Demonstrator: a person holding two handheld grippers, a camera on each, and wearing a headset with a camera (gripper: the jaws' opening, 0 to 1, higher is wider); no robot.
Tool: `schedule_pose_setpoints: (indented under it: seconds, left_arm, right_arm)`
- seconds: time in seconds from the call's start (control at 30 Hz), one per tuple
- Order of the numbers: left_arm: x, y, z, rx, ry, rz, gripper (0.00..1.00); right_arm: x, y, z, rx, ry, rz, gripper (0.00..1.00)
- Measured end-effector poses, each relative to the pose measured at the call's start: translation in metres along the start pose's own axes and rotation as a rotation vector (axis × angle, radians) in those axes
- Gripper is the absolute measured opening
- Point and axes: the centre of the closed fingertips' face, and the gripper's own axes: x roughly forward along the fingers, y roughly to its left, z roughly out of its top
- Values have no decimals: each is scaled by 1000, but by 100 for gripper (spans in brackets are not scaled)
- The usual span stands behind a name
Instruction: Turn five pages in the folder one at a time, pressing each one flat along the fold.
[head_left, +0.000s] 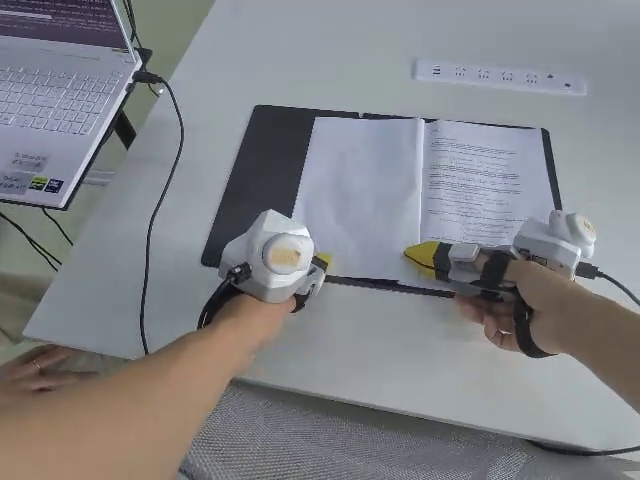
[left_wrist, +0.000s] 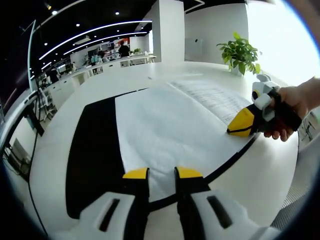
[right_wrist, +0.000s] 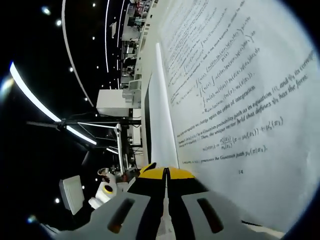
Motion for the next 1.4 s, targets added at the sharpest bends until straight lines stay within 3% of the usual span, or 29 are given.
schedule_pose_setpoints:
  seconds: [0.2, 0.3, 0.37, 0.43, 0.6, 0.7, 0.8, 0.97, 1.03, 1.2, 1.27, 1.4]
  left_arm:
    - [-2, -1, 0, 2, 9, -8, 18]
    - [-3, -1, 0, -7, 16, -11, 18]
    - [-4, -2, -1, -11, 17, -19, 19]
    - [-7, -5, -1, -8, 23, -35, 23]
    - [-17, -10, -5, 13, 64, -54, 28]
    - [-36, -16, -2, 15, 81, -79, 27]
    - [-55, -24, 0, 27, 100, -110, 29]
    - [-82, -29, 13, 32, 74, -157, 28]
    - [-99, -30, 19, 29, 72, -168, 28]
    - [-134, -29, 36, 11, 38, -179, 30]
    - [-143, -24, 40, 7, 27, -178, 32]
    - [-170, -23, 48, 18, 15, -170, 38]
  right_arm:
    - [-7, 1, -30, 17, 19, 8, 0]
    - [-12, -2, -47, -5, 54, -13, 0]
    - [-16, 5, -55, -3, 50, 2, 0]
    - [-23, 21, -58, -37, 10, 33, 0]
    - [-46, 54, -52, -205, -87, 29, 1]
    - [-65, 74, -48, -266, -157, 28, 9]
    - [-83, 83, -42, -336, -197, 11, 14]
    - [-112, 100, -48, -448, -235, -36, 19]
    - [-125, 105, -55, -506, -226, -72, 21]
    - [-161, 111, -53, -640, -265, -159, 29]
    - [-178, 111, -49, -668, -282, -205, 33]
    - [-208, 122, -42, -651, -371, -213, 41]
